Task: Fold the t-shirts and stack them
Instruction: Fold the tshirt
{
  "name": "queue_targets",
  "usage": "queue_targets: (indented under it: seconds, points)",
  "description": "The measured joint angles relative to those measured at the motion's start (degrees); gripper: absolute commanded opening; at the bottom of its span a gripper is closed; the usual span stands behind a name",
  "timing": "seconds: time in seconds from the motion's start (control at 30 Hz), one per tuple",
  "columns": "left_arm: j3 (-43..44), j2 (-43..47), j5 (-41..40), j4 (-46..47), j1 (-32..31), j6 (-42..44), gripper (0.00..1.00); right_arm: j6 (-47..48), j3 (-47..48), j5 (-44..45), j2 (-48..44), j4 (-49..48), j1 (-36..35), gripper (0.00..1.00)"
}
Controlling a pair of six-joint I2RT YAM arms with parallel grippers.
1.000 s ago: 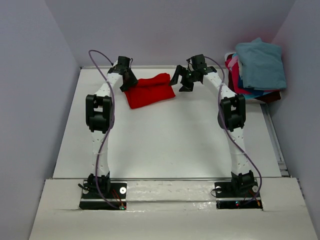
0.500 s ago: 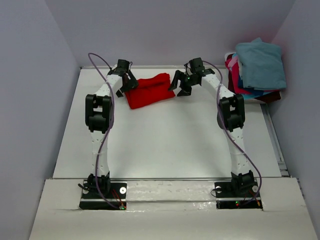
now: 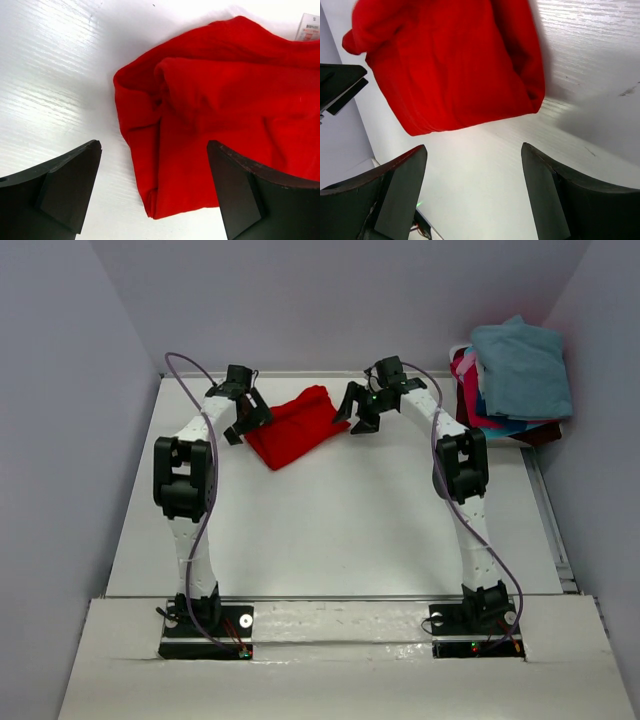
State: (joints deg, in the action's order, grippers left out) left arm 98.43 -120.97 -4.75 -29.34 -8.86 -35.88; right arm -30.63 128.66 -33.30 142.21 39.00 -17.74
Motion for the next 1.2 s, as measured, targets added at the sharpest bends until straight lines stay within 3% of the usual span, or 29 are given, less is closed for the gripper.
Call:
queue_targets:
  seconds: [0.47, 0.77, 0.93, 1.2]
  points:
    - [-8.35, 1.90, 5.22, -0.70, -0.90, -0.04, 0.99, -1.11, -4.44, -1.27, 0.00, -0.98, -0.13, 0.81]
    - [-7.37, 1.88, 4.59, -1.42, -2.38, 0.04, 0.99, -3.34, -4.28, -2.99, 0.07, -3.28, -0.70, 0.81]
    - [-1.57, -0.09, 4.52, -3.23, -3.28, 0.90, 0.99, -3.87, -3.34, -3.65, 0.55, -3.54, -0.90, 0.81]
    - [-0.33, -2.36, 5.88, -6.49, -8.83, 2.80, 0.99, -4.35, -4.09, -4.35, 0.52, -4.35, -1.09, 0.81]
